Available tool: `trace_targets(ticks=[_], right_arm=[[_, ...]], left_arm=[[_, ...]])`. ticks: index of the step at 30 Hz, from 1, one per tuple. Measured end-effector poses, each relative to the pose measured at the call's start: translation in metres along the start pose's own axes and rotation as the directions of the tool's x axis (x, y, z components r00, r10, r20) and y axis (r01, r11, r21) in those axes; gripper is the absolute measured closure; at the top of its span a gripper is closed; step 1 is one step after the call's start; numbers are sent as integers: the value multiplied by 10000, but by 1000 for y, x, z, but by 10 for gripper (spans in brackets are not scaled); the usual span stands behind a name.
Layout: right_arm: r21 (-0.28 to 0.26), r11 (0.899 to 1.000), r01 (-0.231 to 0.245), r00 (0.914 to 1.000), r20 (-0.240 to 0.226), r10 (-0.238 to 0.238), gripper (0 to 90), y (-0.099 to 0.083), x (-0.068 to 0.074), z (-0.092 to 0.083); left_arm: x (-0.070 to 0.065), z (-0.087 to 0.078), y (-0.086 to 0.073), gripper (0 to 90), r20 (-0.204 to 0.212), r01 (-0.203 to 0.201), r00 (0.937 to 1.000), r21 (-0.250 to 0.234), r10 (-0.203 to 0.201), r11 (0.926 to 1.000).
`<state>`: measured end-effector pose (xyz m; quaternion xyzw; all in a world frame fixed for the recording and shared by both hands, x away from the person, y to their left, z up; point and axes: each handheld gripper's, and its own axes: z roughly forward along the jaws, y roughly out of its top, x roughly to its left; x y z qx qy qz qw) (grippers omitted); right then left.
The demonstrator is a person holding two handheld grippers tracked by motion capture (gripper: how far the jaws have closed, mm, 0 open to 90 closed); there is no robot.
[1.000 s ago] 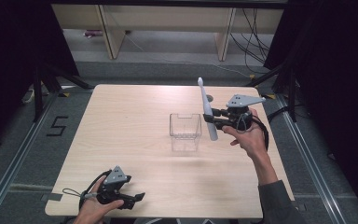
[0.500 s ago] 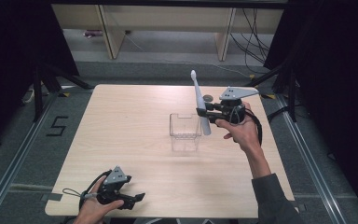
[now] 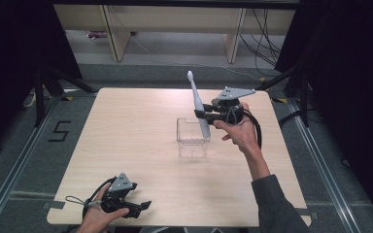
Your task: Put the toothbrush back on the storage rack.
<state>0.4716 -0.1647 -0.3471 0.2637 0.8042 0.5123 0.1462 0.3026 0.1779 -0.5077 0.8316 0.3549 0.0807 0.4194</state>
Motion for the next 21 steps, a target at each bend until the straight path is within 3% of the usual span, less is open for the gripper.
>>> trace_targets(ticks=[9,12,14,15,17,20,21], right_arm=[[-151,9998,-148,9998,151,150,665,-3,-6,14],[214,9995,-230,9996,173,227,664,-6,-8,20],[189,9998,37,9996,296,-43,665,-7,-10,23],[297,9996,13,9995,316,-22,665,-9,-10,27],[362,9993,-113,9997,239,105,665,-9,-10,29],[394,9992,90,9992,389,-105,665,-12,-11,35],[666,9977,-85,9993,363,61,665,-15,-10,37]], left_arm=[[0,1,0,148,46,4,10000,-11,-4,10000],[2,0,0,148,-56,-245,9997,135,246,9996],[2,0,0,148,-64,-250,9997,170,251,9995],[0,0,0,148,19,5,10000,9,-5,10000],[0,0,0,148,18,19,10000,-28,-19,10000],[0,0,-1,148,14,32,10000,-33,-32,10000],[0,0,0,148,36,13,10000,-6,-13,10000]])
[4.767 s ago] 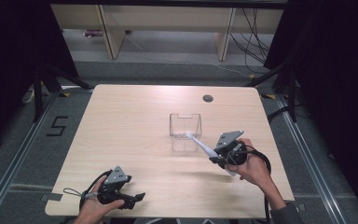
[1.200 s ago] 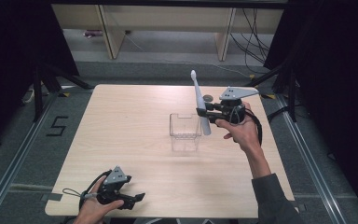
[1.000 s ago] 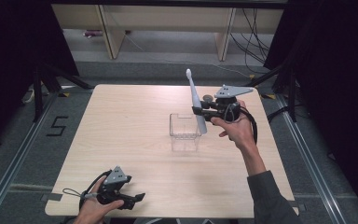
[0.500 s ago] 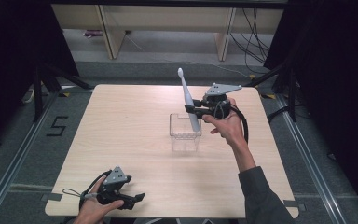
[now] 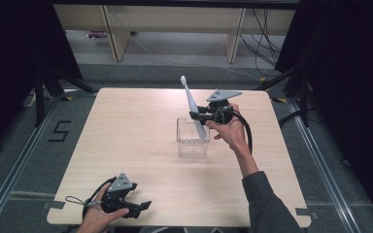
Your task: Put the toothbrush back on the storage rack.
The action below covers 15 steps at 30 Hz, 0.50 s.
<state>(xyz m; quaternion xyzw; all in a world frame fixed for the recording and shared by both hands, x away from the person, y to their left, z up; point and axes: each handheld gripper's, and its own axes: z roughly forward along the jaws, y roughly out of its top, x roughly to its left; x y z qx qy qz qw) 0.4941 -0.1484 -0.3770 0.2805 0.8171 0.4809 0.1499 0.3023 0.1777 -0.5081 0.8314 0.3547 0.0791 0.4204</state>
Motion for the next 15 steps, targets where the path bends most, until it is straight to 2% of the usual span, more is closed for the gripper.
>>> trace_targets(ticks=[2,4,5,6,7,8,9,11,12,15], right_arm=[[117,9998,163,9999,43,-164,665,-3,-2,3],[239,9997,-3,10000,79,1,665,-8,-1,7],[284,9996,91,9999,105,-94,665,-9,-2,7],[283,9996,0,10000,58,-2,665,-11,-2,9],[283,9996,0,10000,58,-2,665,-11,-2,9],[521,9986,-116,9999,35,114,665,-15,-2,12],[486,9988,42,9999,148,-49,665,-16,-3,13],[517,9987,26,9999,136,-33,665,-18,-2,16],[738,9971,-160,9999,27,158,665,-20,0,18],[752,9972,-36,10000,44,32,665,-22,0,22]], left_arm=[[0,0,0,148,-4,0,10000,20,0,10000],[1,1,0,148,-1,15,10000,-31,-15,10000],[1,1,0,148,-1,15,10000,-31,-15,10000],[2,0,0,148,-61,-175,9998,89,176,9998],[2,0,0,148,-61,-175,9998,89,176,9998],[0,0,0,148,-2,7,10000,5,-7,10000],[0,0,0,148,4,15,10000,-25,-15,10000],[0,0,0,148,0,8,10000,-19,-8,10000],[0,0,0,148,-8,-6,10000,-36,6,10000],[0,0,0,148,-9,8,10000,-2,-8,10000]])
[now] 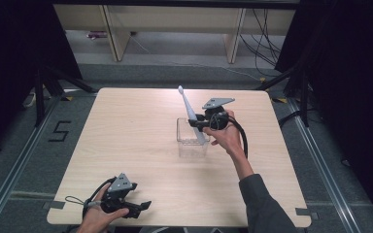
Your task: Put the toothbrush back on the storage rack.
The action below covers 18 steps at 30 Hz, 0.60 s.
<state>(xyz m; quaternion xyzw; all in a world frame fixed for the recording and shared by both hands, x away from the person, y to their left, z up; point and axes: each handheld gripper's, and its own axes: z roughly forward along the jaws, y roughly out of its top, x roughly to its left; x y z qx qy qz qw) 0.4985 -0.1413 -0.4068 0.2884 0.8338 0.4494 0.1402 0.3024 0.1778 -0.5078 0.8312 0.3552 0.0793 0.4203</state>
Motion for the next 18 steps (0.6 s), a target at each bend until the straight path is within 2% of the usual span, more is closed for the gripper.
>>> trace_targets(ticks=[4,5,7,8,9,10,11,13,14,15,16,17,18], right_arm=[[205,9997,166,9999,-4,-166,665,-2,1,5],[380,9993,51,10000,-45,-49,665,-2,2,6],[488,9988,18,10000,-56,-15,665,-3,4,8],[468,9987,224,9997,61,-227,665,-3,3,8],[580,9982,129,9999,-72,-125,664,-3,3,9],[580,9982,129,9999,-72,-125,664,-3,3,9],[822,9966,-69,10000,10,68,664,-4,5,10],[861,9962,117,9999,-65,-112,664,-4,5,12],[862,9960,237,9997,21,-240,664,-4,5,13],[1149,9934,0,10000,-37,4,664,-4,7,14],[1188,9927,195,9998,-110,-183,664,-3,6,15],[1204,9927,-42,10000,-22,45,664,-3,7,15],[1218,9925,42,9999,-107,-29,664,-3,7,16]], left_arm=[[2,0,1,148,-39,-270,9996,201,271,9994],[0,2,1,148,20,-147,9999,66,147,9999],[-1,1,1,149,33,-191,9998,141,190,9997],[0,1,1,148,27,-181,9998,143,181,9997],[0,1,1,148,27,-181,9998,143,181,9997],[0,0,1,148,15,-162,9999,123,162,9998],[0,0,1,148,-4,-128,9999,91,128,9999],[0,0,1,148,11,-98,10000,45,98,9999],[2,-1,1,148,-96,-348,9993,211,350,9992],[0,0,1,148,24,-166,9999,114,166,9998],[0,0,1,148,32,-154,9999,119,154,9998],[0,0,1,148,32,-154,9999,119,154,9998],[0,0,1,148,5,-147,9999,95,147,9998]])
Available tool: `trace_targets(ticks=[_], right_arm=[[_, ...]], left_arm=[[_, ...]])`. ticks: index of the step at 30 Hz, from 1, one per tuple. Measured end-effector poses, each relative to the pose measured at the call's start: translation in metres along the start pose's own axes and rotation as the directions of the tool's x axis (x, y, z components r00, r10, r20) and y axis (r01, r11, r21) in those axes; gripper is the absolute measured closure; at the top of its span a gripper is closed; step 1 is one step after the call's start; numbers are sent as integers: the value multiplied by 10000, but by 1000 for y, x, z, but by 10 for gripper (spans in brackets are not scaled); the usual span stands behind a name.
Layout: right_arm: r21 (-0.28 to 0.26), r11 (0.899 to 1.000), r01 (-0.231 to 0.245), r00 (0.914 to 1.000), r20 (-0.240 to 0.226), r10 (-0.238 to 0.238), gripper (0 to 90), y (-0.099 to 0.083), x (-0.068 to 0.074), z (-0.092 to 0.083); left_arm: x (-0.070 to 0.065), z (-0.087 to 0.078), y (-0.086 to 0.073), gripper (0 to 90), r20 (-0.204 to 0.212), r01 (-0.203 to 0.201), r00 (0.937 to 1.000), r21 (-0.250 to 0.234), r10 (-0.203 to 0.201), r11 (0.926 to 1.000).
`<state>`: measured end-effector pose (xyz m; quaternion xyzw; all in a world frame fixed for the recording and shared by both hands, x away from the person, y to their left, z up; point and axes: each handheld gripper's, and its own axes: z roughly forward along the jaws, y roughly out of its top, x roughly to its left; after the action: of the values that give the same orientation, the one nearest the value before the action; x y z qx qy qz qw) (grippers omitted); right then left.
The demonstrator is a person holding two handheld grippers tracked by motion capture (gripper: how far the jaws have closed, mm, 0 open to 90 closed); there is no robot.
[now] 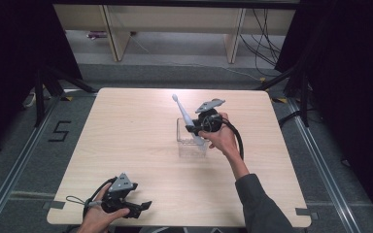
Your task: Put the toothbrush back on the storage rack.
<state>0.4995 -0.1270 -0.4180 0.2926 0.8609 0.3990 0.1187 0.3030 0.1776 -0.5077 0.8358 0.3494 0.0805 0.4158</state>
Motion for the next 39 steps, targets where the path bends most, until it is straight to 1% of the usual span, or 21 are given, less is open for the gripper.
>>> trace_targets(ticks=[1,3,4,5,6,7,8,9,11,12,14,20,22,24,27,30,31,34,36,38,39], right_arm=[[-184,9998,11,10000,19,-11,664,0,0,2],[49,9999,-115,9999,62,114,664,0,0,2],[49,9999,-115,9999,62,114,664,0,0,2],[-42,10000,86,9999,146,-85,664,0,-1,3],[171,9999,11,10000,1,-11,664,0,-1,3],[257,9993,-278,9995,125,275,664,0,1,2],[257,9993,-278,9995,125,275,664,0,1,2],[342,9994,-67,10000,49,65,664,0,-1,4],[226,9995,-217,9997,101,215,664,-1,0,6],[518,9982,-294,9995,159,286,664,-1,1,5],[393,9989,-235,9996,179,229,664,-1,0,6],[627,9980,-105,9999,114,98,664,-1,-2,7],[596,9979,-252,9995,180,242,663,-2,0,10],[820,9966,95,9999,74,-102,663,-1,0,11],[908,9958,-86,10000,1,86,663,0,1,12],[906,9957,170,9998,64,-176,663,0,1,15],[1088,9940,-115,9999,-72,123,663,1,3,15],[1020,9947,-103,9999,63,97,662,1,3,17],[1063,9943,81,10000,-23,-79,662,2,2,18],[1244,9922,-106,9999,-82,117,662,3,3,17],[1388,9899,-276,9996,26,275,662,3,4,16]], left_arm=[[0,0,0,148,0,0,10000,0,0,10000],[2,-1,0,148,-105,-219,9997,119,220,9997],[2,-1,0,148,-105,-219,9997,119,220,9997],[2,-1,0,148,-101,-219,9997,122,220,9997],[0,-1,0,148,28,8,10000,29,-8,10000],[0,-1,0,148,28,8,10000,29,-8,10000],[0,0,0,148,22,5,10000,31,-5,10000],[0,0,0,148,28,-15,10000,31,15,10000],[0,0,0,148,23,-23,10000,14,23,10000],[0,0,0,148,20,2,10000,19,-2,10000],[1,-1,0,148,14,-92,10000,138,92,9999],[0,0,-1,148,14,54,10000,72,-54,10000],[1,-1,-1,148,20,-18,10000,220,17,9998],[0,0,-1,148,26,54,10000,125,-54,9999],[0,-1,0,148,-71,-11,10000,61,12,10000],[0,-1,-1,148,20,87,10000,98,-87,9999],[0,-1,-1,148,36,82,10000,92,-83,9999],[0,-1,-1,148,33,78,10000,107,-78,9999],[0,-1,-1,148,41,59,10000,80,-59,10000],[-1,-1,-1,148,35,84,10000,87,-84,9999],[0,-1,-1,148,34,65,10000,83,-65,9999]])
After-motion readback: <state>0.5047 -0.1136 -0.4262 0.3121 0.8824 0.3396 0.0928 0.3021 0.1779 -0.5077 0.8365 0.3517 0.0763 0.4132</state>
